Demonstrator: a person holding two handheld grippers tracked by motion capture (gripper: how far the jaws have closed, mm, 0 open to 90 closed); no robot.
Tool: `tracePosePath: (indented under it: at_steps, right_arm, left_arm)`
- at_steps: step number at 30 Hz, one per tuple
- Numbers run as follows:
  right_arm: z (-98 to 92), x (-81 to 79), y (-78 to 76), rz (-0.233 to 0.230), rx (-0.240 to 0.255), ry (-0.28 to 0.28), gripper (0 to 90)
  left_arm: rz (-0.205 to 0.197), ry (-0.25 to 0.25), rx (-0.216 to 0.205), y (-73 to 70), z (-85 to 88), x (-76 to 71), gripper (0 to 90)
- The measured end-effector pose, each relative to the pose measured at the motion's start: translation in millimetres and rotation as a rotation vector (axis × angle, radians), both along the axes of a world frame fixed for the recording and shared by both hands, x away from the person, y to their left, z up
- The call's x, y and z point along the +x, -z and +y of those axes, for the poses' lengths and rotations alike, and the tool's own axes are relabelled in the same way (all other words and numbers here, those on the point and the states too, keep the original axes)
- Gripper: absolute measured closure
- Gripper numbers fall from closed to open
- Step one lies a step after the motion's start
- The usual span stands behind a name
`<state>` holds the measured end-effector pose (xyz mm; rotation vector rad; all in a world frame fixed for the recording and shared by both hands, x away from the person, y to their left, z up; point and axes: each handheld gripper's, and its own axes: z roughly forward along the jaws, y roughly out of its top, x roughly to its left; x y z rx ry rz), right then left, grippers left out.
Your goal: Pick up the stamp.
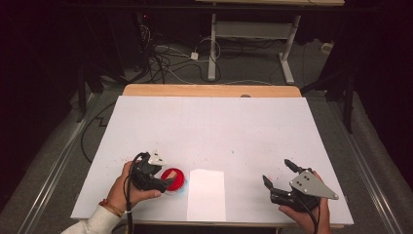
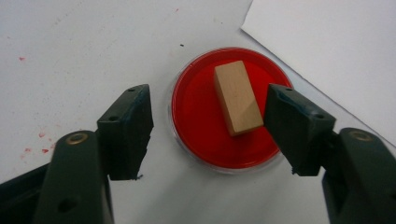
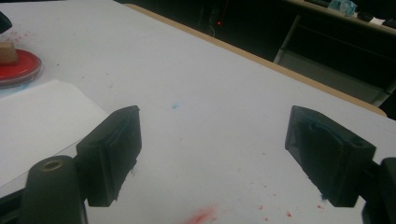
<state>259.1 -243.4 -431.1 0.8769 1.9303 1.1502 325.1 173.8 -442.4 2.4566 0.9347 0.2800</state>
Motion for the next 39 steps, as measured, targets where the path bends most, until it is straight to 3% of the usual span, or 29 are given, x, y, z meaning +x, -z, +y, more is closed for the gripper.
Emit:
tracePosePath:
  at_steps: [3,4,8,10,16,19,26,39]
  right_arm:
    - [0.2,0.0,0.3,-0.002,-0.010,0.000,19.8]
    - [0.8,0.0,0.7,-0.003,-0.018,0.000,20.3]
    - [1.7,0.2,1.6,0.001,-0.031,0.000,20.6]
    - [1.8,0.2,1.7,0.001,-0.032,-0.002,20.7]
    - [1.8,-0.2,1.4,-0.004,-0.041,-0.001,21.3]
    - [2.3,-0.4,1.4,-0.007,-0.043,0.000,21.3]
    - [2.6,-0.5,1.3,-0.007,-0.045,0.000,21.4]
    - [3.6,6.6,1.9,0.003,-0.036,-0.004,21.4]
  left_arm:
    - [0.011,0.014,0.001,-0.2,-2.9,3.2,38.1]
    - [0.017,0.012,0.008,-0.2,-6.1,6.1,44.2]
    - [0.036,0.013,0.015,1.1,-9.6,9.6,55.0]
    - [0.046,0.015,0.021,2.3,-11.3,11.2,56.3]
    - [0.040,0.028,0.030,2.8,-15.1,9.7,72.6]
    - [0.032,0.050,0.054,1.8,-16.6,7.7,73.3]
    - [0.010,0.064,0.057,-1.4,-15.9,4.6,73.5]
    - [-0.049,0.084,-0.021,-34.5,1.8,-9.8,73.4]
